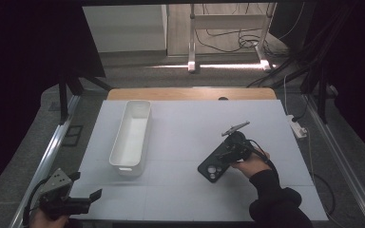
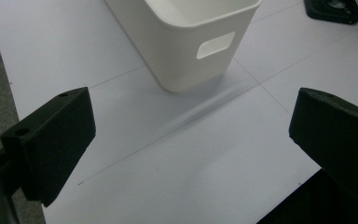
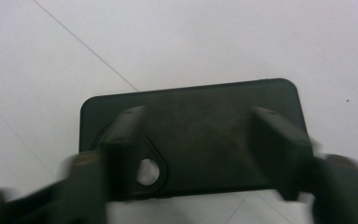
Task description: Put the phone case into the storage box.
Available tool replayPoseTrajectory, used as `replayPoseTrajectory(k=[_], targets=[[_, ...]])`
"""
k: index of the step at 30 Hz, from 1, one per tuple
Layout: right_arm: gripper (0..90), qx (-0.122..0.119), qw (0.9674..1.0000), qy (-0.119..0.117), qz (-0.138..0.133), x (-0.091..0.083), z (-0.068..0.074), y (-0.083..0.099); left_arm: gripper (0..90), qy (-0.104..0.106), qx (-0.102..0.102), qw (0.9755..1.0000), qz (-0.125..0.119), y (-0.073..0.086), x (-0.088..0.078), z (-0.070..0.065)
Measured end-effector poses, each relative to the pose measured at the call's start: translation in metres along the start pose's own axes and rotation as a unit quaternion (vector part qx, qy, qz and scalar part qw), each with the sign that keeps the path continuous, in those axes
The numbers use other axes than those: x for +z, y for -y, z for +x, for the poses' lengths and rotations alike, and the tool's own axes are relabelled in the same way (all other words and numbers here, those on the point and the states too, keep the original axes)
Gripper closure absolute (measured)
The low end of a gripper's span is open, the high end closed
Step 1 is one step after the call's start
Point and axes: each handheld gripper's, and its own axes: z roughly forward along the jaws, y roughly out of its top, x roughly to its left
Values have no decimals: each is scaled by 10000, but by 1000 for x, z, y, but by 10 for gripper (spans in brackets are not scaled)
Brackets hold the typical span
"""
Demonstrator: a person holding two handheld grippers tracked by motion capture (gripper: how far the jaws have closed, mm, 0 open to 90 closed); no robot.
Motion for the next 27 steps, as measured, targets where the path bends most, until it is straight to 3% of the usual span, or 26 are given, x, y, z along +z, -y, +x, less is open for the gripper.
replayPoseTrajectory(k=[1,2,6,11,27], targets=[[602,-10,10000,-78,18,0,0,0,11,-2,3,10000,-4,0,0,0],[718,-29,9999,-113,65,0,-1,-1,11,-1,4,10000,-6,0,0,0],[892,-133,9997,-167,118,0,-2,-2,12,9,5,10000,-4,0,0,0],[898,-253,9995,-115,154,3,-2,-6,12,16,4,10000,-3,0,0,0],[898,-268,9994,62,188,23,-13,-28,13,31,4,10000,6,0,0,0]])
